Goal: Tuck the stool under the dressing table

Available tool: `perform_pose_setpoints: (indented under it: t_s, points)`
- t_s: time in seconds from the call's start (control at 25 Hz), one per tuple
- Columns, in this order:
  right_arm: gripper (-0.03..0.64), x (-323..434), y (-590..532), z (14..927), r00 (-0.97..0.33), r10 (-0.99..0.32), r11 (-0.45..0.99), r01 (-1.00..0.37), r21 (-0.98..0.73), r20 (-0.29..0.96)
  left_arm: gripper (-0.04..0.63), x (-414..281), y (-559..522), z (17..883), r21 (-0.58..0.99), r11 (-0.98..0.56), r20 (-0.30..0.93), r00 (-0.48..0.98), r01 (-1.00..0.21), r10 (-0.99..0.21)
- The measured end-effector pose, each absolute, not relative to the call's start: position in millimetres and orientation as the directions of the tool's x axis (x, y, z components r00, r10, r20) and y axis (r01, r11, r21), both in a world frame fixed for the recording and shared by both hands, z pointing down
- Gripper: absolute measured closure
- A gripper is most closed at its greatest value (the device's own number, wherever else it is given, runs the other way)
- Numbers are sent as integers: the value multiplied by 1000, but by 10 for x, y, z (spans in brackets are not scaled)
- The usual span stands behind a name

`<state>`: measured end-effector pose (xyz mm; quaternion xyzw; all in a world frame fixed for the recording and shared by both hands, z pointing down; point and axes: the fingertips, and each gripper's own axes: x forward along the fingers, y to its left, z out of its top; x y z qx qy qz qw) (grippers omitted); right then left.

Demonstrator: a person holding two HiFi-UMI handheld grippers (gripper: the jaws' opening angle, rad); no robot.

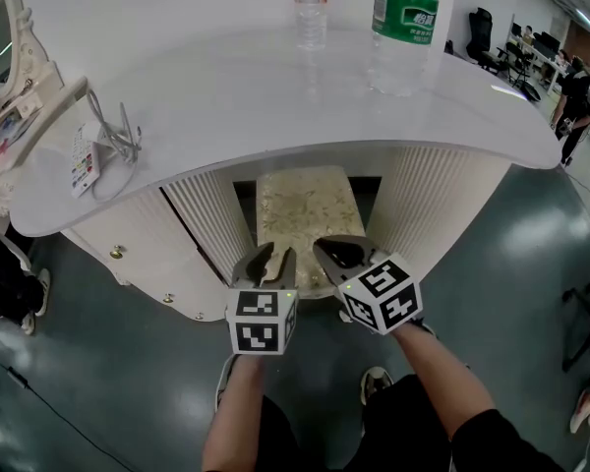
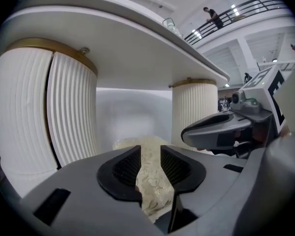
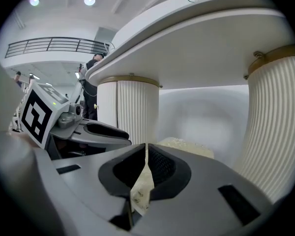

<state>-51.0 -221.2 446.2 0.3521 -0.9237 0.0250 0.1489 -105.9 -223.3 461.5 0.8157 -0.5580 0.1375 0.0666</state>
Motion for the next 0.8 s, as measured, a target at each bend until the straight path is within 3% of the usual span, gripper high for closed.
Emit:
perform_pose_setpoints:
  t_s: [0.8]
  points:
    - [598,-750,-1692,3995,-755,-637,765,-644,3,156,586,-1172,-1705,4206,-101,-286,160,268,-953,-950]
